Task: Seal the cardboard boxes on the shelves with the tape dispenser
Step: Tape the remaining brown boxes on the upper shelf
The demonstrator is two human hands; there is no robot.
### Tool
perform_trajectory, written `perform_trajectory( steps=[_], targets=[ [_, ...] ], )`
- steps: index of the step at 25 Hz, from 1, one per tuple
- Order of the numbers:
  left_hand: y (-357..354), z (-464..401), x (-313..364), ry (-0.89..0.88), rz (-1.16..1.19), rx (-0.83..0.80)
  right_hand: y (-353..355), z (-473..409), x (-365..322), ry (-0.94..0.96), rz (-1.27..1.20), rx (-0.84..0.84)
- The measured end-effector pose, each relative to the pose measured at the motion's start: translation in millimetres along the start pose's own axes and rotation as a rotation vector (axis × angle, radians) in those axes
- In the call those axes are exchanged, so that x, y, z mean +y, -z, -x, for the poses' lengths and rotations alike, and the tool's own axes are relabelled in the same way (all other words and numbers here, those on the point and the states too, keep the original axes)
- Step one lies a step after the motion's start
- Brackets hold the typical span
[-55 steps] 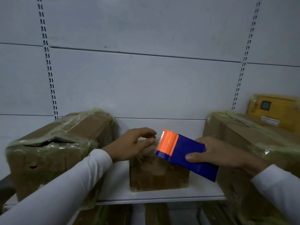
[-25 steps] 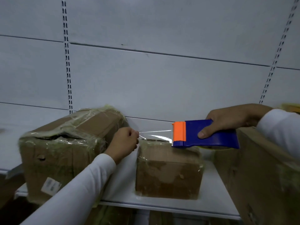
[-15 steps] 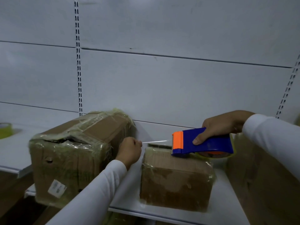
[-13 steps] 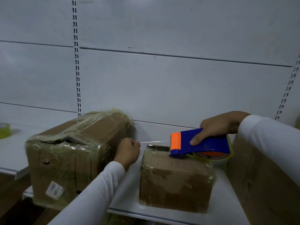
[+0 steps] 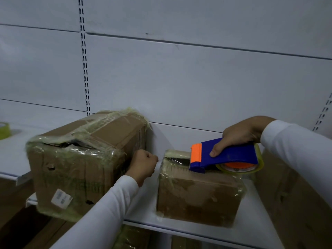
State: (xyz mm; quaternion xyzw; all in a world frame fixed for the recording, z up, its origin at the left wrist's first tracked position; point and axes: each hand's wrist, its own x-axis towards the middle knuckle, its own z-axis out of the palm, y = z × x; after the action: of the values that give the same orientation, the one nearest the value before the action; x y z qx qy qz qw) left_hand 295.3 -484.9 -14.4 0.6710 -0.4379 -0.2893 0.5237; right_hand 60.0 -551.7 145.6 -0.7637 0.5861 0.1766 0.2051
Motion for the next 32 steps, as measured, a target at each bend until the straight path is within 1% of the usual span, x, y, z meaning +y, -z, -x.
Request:
perform_trajectory(
  steps=[2,5,6,8,9,11,12,13,15,17,20,22,24,27,32],
  targets=[
    [-3.2,-0.6,-0.7,0.024,0.002,-0.016,-0.7,-0.3,1.0,-0.001,-0.009,-0.001],
    [-9.2,3.2,-1.2,0.094,0.085,-0.095,-1.6,-1.7,2.2,0.004,-0.006,0.008],
    [-9.5,4.3,0.1,0.088,0.069,-0.091,-2.0,-2.2,3.0,0.008,-0.011,0.011],
    [-5.2,5.6,1.5,0.035,-0.075,-0.03,-2.5,-2.1,4.0,0.014,-0.03,0.011],
    [-2.8,7.0,0.3,-0.022,-0.13,0.021,-2.8,-1.7,4.1,0.019,-0.035,0.01],
    [-1.8,13.3,7.7,-0.244,-0.149,0.114,-3.3,-0.3,4.1,0.028,-0.032,0.008],
    [-4.2,16.0,13.3,-0.334,-0.185,0.107,-4.2,0.1,4.3,0.028,-0.033,0.011],
    [-8.5,15.6,18.4,-0.392,-0.235,0.062,-4.9,0.5,4.6,0.027,-0.038,0.015],
    [-17.9,17.2,28.7,-0.409,-0.316,-0.115,-6.2,2.0,5.1,0.028,-0.052,0.024],
    [-27.5,20.9,30.6,-0.457,-0.421,-0.232,-6.9,4.0,5.7,0.028,-0.071,0.03],
    [-29.5,23.8,25.1,-0.535,-0.49,-0.273,-8.1,4.2,4.9,0.04,-0.061,0.034],
    [-23.1,17.6,26.9,-0.549,-0.587,-0.347,-8.3,8.2,6.1,0.046,-0.074,0.042],
    [-15.1,10.1,27.5,-0.55,-0.681,-0.412,-8.6,17.3,10.9,0.064,-0.139,0.024],
    [-9.9,1.9,25.9,-0.564,-0.694,-0.476,-14.3,34.4,23.7,0.092,-0.263,-0.01],
    [-8.0,-10.6,21.0,-0.586,-0.685,-0.551,-24.9,57.4,39.2,0.059,-0.329,0.015]
  ],
)
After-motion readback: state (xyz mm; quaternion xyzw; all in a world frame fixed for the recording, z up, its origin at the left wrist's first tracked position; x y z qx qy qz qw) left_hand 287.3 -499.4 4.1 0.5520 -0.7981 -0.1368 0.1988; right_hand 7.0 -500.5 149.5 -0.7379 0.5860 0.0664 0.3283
